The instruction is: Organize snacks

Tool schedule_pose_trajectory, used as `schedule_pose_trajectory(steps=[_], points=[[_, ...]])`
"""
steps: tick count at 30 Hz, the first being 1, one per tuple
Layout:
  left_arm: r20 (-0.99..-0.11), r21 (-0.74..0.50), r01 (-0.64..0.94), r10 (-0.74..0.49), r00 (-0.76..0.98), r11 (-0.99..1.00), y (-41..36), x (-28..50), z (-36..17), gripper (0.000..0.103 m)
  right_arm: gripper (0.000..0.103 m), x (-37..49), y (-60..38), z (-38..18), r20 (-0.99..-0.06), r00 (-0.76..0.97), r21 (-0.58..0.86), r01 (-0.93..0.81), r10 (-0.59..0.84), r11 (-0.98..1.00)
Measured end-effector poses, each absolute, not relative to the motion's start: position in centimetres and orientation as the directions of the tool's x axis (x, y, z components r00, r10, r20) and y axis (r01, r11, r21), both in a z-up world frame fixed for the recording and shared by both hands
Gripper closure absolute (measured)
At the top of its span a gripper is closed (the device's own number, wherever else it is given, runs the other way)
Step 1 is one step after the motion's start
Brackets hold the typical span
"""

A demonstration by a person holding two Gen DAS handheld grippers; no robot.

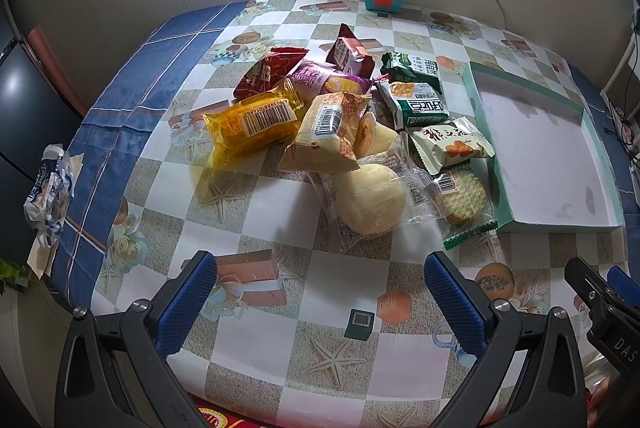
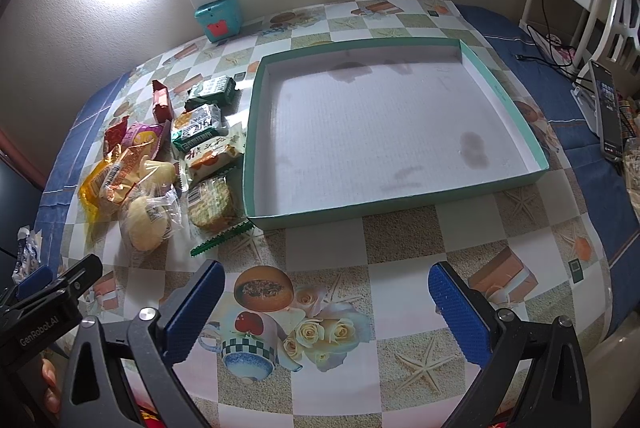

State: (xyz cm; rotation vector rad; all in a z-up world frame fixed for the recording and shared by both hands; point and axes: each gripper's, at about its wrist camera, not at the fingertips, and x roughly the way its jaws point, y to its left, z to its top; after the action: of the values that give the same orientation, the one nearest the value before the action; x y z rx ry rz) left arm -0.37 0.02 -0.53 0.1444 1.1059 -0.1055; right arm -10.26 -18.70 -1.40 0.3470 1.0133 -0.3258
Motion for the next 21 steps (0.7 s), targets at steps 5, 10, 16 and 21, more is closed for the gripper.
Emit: schedule_pose_trajectory(steps=[5, 10, 16, 21], points=[[-0.897, 0.061, 0.155, -0.014, 0.441, 0.986, 0.0, -0.2, -0.6, 0.000, 0.000, -10.2, -18.6, -1.4, -0.866, 0.490, 0.130, 0.420, -0.104, 0.898], [-0.898, 0.060, 0.154, -0.014, 0.439, 0.986, 0.0, -0.2, -0.6, 0.000, 0.000, -10.2, -18.6, -1.4, -0.866, 0.490, 0.130, 0.421, -0.104, 0.898], [-0.901, 0.049, 0.157, -0.024, 0.432, 0.986, 0.1, -0.1, -0.6, 0.000, 0.000, -10.3, -18.8, -1.7, -0.869, 0.484, 0.131, 0.423, -0.102, 0.897], [-0.904, -0.015, 0.133, -0.070, 0.422, 0.991, 0.9, 1.0, 0.2, 0.000, 0.000, -9.7, -18.9, -1.1, -0.860, 0.502, 0.141, 0.413, -0.096, 0.900]])
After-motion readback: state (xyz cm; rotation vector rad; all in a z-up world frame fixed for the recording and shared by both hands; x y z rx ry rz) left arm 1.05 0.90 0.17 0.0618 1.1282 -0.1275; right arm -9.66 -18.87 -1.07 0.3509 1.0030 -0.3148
